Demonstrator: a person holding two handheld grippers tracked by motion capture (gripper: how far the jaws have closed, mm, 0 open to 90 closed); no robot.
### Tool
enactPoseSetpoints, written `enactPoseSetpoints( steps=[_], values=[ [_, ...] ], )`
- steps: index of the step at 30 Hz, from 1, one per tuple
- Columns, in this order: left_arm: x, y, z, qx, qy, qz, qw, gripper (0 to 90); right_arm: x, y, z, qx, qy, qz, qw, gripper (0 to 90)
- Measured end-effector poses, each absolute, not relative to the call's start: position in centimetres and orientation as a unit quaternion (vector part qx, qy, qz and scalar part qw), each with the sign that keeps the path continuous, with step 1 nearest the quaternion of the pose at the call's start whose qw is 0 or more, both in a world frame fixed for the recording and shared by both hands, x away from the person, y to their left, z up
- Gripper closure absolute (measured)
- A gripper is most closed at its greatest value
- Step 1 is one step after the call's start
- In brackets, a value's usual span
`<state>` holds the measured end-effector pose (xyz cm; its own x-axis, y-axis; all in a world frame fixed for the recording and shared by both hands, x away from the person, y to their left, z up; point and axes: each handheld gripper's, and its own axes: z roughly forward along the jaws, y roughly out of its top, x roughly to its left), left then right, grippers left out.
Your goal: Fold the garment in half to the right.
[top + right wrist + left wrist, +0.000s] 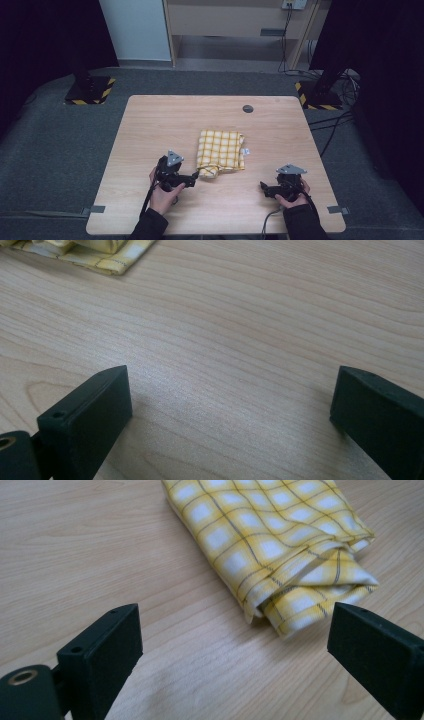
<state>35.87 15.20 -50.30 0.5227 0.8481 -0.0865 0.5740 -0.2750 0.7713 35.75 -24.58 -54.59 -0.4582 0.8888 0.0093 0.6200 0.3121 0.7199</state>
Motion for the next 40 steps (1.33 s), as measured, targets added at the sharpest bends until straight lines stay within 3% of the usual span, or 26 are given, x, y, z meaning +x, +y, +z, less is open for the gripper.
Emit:
enactPoseSetpoints(
  steps=[30, 40],
  values=[
    [33.3, 18.7, -53.7, 0.781, 0.486, 0.177, 0.35, 6.9, 35.8, -24.6, -54.6, 0.481, 0.785, 0.336, 0.2, 3.1],
    [33.1, 19.5, -54.0, 0.775, 0.494, 0.2, 0.339, 5.3, 35.8, -24.5, -54.6, 0.48, 0.786, 0.336, 0.198, 1.9]
  ],
)
